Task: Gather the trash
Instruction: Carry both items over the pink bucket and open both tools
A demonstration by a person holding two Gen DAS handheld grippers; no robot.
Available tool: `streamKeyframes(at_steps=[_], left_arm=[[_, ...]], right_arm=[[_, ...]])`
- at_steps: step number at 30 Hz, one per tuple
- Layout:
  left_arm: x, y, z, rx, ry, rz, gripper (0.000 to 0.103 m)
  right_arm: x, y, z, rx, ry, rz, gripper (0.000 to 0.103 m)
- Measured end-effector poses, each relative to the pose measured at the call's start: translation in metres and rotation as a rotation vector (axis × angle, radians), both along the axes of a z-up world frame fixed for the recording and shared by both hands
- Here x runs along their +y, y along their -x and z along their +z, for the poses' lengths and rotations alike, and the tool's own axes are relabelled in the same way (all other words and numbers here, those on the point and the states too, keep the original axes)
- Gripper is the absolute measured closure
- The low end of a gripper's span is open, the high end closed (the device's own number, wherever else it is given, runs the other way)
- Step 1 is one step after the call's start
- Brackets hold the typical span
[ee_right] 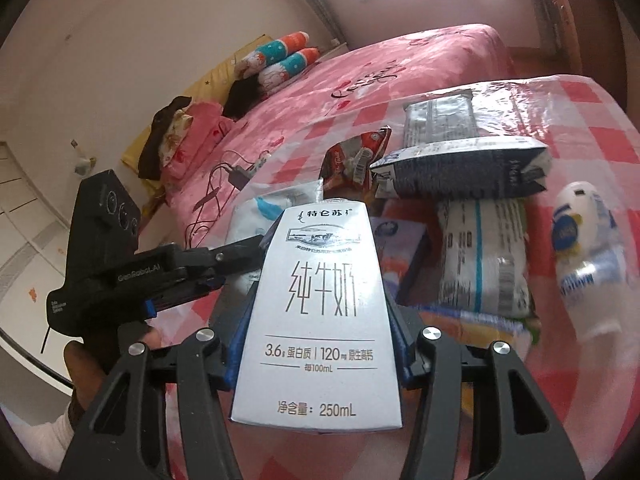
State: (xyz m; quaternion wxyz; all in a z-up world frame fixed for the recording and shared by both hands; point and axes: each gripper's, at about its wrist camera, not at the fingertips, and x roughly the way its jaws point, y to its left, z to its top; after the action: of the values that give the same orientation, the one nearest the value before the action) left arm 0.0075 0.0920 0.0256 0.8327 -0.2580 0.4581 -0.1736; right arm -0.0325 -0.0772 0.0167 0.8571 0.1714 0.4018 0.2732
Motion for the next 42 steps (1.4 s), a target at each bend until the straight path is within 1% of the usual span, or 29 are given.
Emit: streamKeyframes(at_steps=[3,6,9,14,18,26,31,35,37,38,39,42], left_arm=[[0.003,0.015,0.001,-0.012,0.013,-0.008,0.067],[0.01,0.03,0.003,-0.021,0.054,-0.008,0.068],[0.019,0.043,0.005,-0.029,0.076,-0.005,0.068],[0.037,0.066,0.013,-0.057,0.103,0.0,0.069],[0.054,0.082,0.018,-0.069,0.152,0.003,0.069],[0.091,0.11,0.021,-0.086,0.147,0.061,0.069],[0.128,0.131,0.021,-0.09,0.131,0.134,0.069],[0.165,0.151,0.018,-0.09,0.101,0.212,0.069],[0.191,0.165,0.014,-0.085,0.079,0.27,0.069],[0.198,0.169,0.014,-0.084,0.072,0.286,0.069],[0.213,0.179,0.011,-0.082,0.051,0.324,0.069],[0.242,0.195,0.005,-0.069,0.009,0.397,0.069]], right_arm=[[0.003,0.012,0.008,-0.028,0.017,-0.008,0.048],[0.005,0.023,0.014,-0.042,0.017,-0.017,0.048],[0.011,0.032,0.017,-0.052,0.03,-0.022,0.048],[0.024,0.044,0.018,-0.049,0.043,-0.014,0.048],[0.035,0.051,0.017,-0.036,0.037,-0.008,0.048],[0.068,0.062,0.023,-0.036,0.025,0.048,0.048],[0.109,0.067,0.027,-0.032,0.027,0.133,0.048],[0.156,0.068,0.031,-0.033,0.031,0.228,0.048],[0.188,0.069,0.033,-0.035,0.037,0.294,0.048],[0.204,0.07,0.034,-0.038,0.045,0.326,0.048],[0.215,0.071,0.034,-0.04,0.048,0.35,0.048],[0.261,0.074,0.034,-0.047,0.064,0.436,0.048]])
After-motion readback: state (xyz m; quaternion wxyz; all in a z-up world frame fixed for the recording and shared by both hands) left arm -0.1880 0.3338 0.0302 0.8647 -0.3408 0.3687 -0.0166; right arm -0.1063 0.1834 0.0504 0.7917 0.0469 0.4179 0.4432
